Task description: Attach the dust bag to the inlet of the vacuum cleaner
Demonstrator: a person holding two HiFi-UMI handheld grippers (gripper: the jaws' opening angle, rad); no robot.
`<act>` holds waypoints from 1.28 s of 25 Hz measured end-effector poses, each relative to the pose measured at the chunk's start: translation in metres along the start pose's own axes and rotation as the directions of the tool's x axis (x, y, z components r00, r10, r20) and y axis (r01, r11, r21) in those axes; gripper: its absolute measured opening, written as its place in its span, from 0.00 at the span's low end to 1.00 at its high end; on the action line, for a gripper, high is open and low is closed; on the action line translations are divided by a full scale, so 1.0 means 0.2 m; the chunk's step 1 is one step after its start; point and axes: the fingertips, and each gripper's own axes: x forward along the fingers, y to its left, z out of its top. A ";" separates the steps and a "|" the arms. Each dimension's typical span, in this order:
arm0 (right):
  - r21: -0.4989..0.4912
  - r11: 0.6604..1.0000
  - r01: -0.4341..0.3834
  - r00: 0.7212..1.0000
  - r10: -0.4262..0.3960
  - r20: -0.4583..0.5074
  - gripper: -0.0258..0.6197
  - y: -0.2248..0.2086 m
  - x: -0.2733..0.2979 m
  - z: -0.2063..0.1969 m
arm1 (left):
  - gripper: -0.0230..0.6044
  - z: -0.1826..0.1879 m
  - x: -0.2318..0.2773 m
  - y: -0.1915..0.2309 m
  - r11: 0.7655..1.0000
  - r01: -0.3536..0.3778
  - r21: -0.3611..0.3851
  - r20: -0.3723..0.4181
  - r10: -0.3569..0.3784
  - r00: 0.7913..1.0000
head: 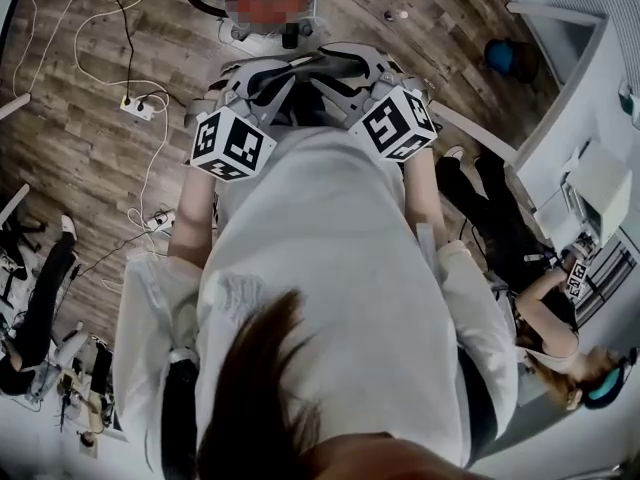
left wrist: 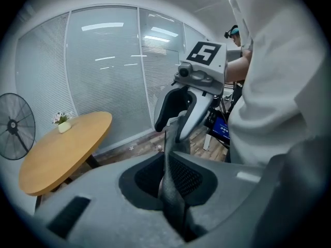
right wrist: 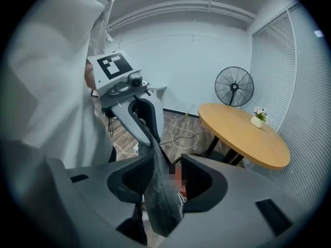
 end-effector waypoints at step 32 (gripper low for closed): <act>0.075 0.979 -0.188 0.943 0.201 -0.265 0.11 0.29 0.85 -1.07 | 0.11 -0.99 0.81 -0.26 0.987 0.145 -0.062 -0.185 -0.154 0.971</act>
